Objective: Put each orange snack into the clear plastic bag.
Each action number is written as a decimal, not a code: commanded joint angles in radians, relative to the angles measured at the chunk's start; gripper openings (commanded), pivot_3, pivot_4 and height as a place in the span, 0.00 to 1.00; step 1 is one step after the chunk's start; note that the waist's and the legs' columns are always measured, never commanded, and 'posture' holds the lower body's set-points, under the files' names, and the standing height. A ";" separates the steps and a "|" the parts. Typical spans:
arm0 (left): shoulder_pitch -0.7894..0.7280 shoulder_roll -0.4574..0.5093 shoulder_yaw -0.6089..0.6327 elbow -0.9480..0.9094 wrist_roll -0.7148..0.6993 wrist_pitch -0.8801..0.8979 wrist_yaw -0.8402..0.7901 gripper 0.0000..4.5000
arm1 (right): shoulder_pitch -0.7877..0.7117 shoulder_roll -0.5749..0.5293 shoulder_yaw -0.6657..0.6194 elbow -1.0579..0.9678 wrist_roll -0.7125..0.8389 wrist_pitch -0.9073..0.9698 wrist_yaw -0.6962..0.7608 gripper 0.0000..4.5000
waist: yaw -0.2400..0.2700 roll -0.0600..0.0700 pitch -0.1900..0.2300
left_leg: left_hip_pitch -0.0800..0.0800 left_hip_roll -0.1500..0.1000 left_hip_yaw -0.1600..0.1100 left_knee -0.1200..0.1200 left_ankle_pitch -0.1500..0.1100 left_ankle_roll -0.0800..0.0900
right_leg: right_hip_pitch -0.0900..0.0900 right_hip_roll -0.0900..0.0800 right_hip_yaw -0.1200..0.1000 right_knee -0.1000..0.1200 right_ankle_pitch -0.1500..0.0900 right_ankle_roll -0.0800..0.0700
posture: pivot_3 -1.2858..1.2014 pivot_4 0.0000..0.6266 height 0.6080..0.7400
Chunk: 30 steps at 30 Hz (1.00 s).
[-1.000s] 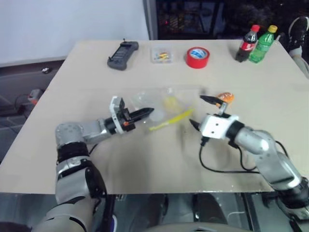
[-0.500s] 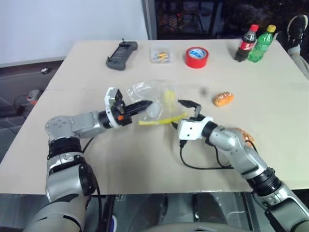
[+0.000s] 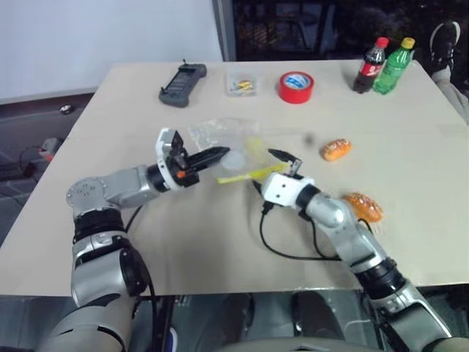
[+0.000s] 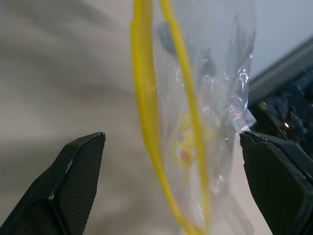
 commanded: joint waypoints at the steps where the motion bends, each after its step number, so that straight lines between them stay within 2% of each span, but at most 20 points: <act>1: -0.009 0.003 0.013 -0.029 -0.060 -0.003 0.027 0.00 | -0.041 0.015 -0.030 0.044 0.014 -0.017 -0.027 0.85 | 0.000 0.000 0.000 | 0.000 0.000 0.000 0.000 0.000 0.000 | 0.000 0.000 0.000 0.000 0.000 0.000 | 0.52 0.24 1.00; 4: -0.006 0.006 0.011 -0.031 -0.086 -0.013 0.048 0.00 | -0.048 0.020 -0.045 0.057 0.031 -0.018 -0.028 0.56 | 0.001 0.000 0.000 | 0.000 0.000 0.000 0.000 0.000 0.000 | 0.000 0.000 0.000 0.000 0.000 0.000 | 0.52 0.24 1.00; 6: -0.004 0.008 0.008 -0.033 -0.102 -0.021 0.061 0.00 | -0.054 0.024 -0.061 0.055 0.041 -0.013 -0.029 0.32 | 0.000 0.000 0.000 | 0.000 0.000 0.000 0.000 0.000 0.000 | 0.000 0.000 0.000 0.000 0.000 0.000 | 0.52 0.24 1.00; 9: 0.004 0.006 0.006 -0.047 -0.123 -0.039 0.079 0.00 | -0.055 0.015 -0.076 0.038 0.050 -0.003 -0.017 0.05 | -0.001 0.000 0.000 | 0.000 0.000 0.000 0.000 0.000 0.000 | 0.000 0.000 0.000 0.000 0.000 0.000 | 0.52 0.24 1.00; 10: 0.013 0.001 0.006 -0.075 -0.116 -0.055 0.081 0.00 | -0.056 0.011 -0.083 0.031 0.052 0.004 -0.014 0.01 | -0.003 0.000 0.000 | 0.000 0.000 0.000 0.000 0.000 0.000 | 0.000 0.000 0.001 0.000 0.000 0.000 | 0.52 0.24 1.00; 14: 0.064 -0.016 -0.010 -0.241 -0.024 -0.149 0.071 0.00 | -0.075 -0.024 -0.115 0.012 0.063 0.022 0.012 0.01 | -0.011 0.000 0.000 | 0.000 0.000 0.001 0.000 0.000 0.000 | 0.000 0.000 0.001 0.000 0.000 0.000 | 0.52 0.24 1.00; 18: 0.143 0.004 -0.093 -0.468 0.233 -0.347 -0.026 0.00 | -0.140 -0.089 -0.154 0.035 0.078 0.034 0.054 0.01 | -0.014 0.000 0.000 | 0.000 0.001 0.004 0.000 0.000 0.000 | -0.001 0.000 0.003 0.000 0.000 -0.001 | 0.52 0.24 1.00; 20: 0.174 0.033 -0.121 -0.540 0.326 -0.415 -0.066 0.12 | -0.190 -0.130 -0.170 0.073 0.087 0.033 0.081 0.00 | -0.016 0.000 0.000 | 0.000 0.002 0.005 -0.001 0.000 0.000 | -0.001 0.001 0.004 0.000 0.001 -0.002 | 0.52 0.24 1.00; 21: 0.220 0.100 -0.200 -0.655 0.457 -0.503 -0.117 0.17 | -0.226 -0.155 -0.172 0.105 0.088 0.032 0.103 0.00 | -0.021 -0.001 0.000 | 0.000 0.002 0.006 -0.001 0.000 0.000 | -0.001 0.001 0.004 0.000 0.002 -0.002 | 0.52 0.24 1.00; 24: 0.331 0.247 -0.360 -0.930 0.753 -0.745 -0.242 0.45 | -0.307 -0.206 -0.169 0.184 0.097 0.044 0.159 0.00 | -0.022 -0.001 0.001 | 0.000 0.005 0.012 -0.004 0.000 0.000 | -0.004 0.002 0.008 -0.001 0.002 -0.004 | 0.52 0.24 1.00; 26: 0.396 0.352 -0.484 -1.068 1.029 -0.993 -0.288 0.45 | -0.347 -0.223 -0.161 0.224 0.099 0.064 0.195 0.00 | -0.016 -0.001 0.001 | 0.000 0.006 0.014 -0.006 0.000 0.000 | -0.005 0.003 0.010 -0.003 0.002 -0.004 | 0.52 0.24 1.00; 28: 0.438 0.381 -0.548 -1.155 1.180 -1.144 -0.315 0.45 | -0.382 -0.226 -0.151 0.254 0.099 0.088 0.228 0.00 | -0.012 0.000 0.001 | 0.000 0.006 0.014 -0.008 0.000 0.000 | -0.005 0.003 0.010 -0.007 0.003 -0.005 | 0.52 0.24 1.00; 30: 0.455 0.364 -0.589 -1.193 1.275 -1.211 -0.296 0.45 | -0.414 -0.217 -0.146 0.276 0.099 0.108 0.246 0.00 | -0.008 0.000 0.001 | 0.000 0.007 0.015 -0.011 0.000 0.000 | -0.004 0.003 0.010 -0.011 0.004 -0.006 | 0.52 0.24 1.00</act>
